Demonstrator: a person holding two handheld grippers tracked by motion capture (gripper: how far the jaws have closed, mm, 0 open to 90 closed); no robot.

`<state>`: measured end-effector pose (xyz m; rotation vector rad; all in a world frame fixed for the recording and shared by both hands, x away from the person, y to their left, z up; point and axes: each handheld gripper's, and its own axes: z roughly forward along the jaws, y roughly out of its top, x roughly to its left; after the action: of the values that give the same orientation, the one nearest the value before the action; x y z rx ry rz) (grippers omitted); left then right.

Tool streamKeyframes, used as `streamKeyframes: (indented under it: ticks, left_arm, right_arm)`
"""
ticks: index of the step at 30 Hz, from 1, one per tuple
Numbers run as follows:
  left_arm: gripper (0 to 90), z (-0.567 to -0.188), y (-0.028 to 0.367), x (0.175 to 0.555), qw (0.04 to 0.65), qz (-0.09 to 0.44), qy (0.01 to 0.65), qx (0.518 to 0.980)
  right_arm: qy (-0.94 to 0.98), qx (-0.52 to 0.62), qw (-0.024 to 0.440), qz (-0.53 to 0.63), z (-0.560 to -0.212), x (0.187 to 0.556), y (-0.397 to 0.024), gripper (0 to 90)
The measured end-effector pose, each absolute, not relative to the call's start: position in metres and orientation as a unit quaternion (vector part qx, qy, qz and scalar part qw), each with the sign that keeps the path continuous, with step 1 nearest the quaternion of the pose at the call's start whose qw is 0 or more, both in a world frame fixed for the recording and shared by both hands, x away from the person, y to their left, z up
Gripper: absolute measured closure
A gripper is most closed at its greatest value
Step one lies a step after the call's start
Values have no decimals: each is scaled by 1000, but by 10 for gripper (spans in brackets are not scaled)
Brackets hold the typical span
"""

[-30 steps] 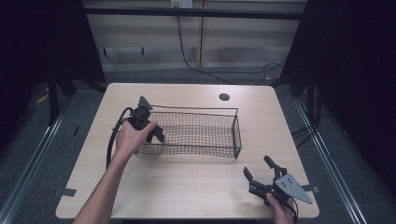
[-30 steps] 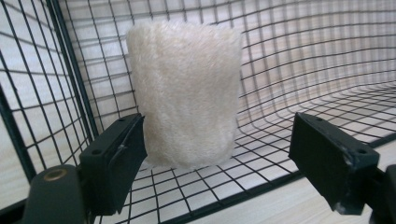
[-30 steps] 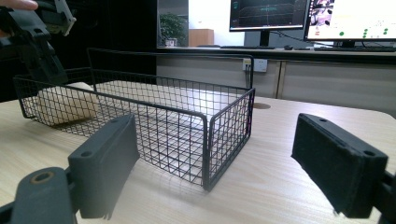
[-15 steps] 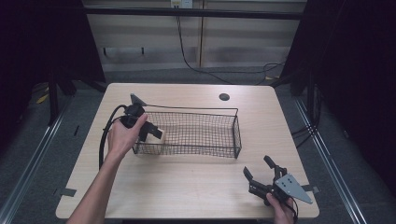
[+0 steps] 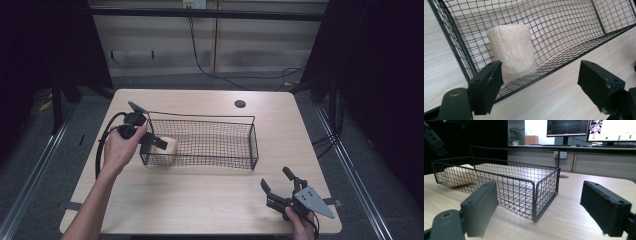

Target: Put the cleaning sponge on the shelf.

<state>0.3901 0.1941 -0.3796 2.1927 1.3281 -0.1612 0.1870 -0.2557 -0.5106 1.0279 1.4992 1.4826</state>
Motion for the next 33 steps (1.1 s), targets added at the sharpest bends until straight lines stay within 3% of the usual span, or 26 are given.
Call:
streamKeyframes:
  ticks: [9, 33]
  left_arm:
    - [162, -370, 212, 375, 355, -39, 472, 806]
    - [187, -374, 244, 312, 372, 20, 433, 821]
  right_arm:
    - [588, 405, 388, 583, -511, 187, -256, 138]
    - [588, 406, 387, 583, -510, 187, -256, 137]
